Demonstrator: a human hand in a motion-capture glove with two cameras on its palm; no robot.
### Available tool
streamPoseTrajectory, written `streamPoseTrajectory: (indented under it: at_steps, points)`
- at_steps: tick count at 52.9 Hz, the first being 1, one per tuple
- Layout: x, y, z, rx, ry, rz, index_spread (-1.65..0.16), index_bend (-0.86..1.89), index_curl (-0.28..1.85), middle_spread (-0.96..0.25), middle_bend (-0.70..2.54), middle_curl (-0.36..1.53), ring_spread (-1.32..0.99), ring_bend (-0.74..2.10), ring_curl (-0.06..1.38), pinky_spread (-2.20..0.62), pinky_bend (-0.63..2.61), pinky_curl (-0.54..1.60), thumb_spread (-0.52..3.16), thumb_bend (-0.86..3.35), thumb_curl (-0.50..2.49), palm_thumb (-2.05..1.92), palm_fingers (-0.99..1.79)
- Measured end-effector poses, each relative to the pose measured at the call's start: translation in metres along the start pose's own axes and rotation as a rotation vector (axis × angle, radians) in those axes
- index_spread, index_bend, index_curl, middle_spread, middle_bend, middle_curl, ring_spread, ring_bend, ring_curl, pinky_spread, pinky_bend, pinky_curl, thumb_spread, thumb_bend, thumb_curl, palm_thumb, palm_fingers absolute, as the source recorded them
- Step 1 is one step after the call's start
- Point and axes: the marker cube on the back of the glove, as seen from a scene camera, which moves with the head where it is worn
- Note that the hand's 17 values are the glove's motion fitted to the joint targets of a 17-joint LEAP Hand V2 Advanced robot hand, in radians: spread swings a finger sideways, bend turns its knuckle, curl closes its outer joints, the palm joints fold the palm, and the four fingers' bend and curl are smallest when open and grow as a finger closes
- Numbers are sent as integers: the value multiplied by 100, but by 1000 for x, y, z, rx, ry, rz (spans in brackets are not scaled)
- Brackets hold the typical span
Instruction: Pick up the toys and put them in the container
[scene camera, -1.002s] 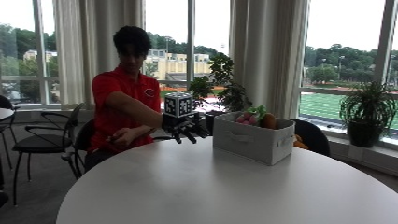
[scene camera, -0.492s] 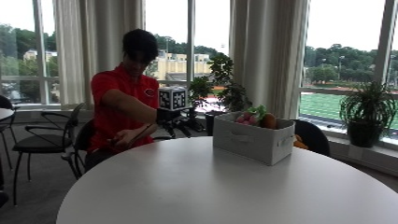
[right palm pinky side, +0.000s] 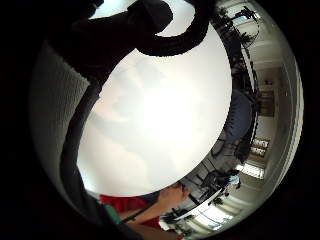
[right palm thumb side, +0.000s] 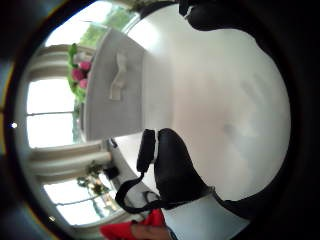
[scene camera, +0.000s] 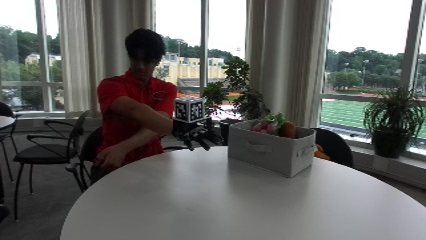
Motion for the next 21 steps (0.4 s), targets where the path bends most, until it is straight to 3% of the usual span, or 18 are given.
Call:
streamPoseTrajectory:
  at_steps: [21]
  points:
    - [2, -6, 0, 17, 10, -27, -44, 20, 45, -15, 17, 30, -18, 63, 27, 9, 82, 33, 119, -4, 30, -3, 1]
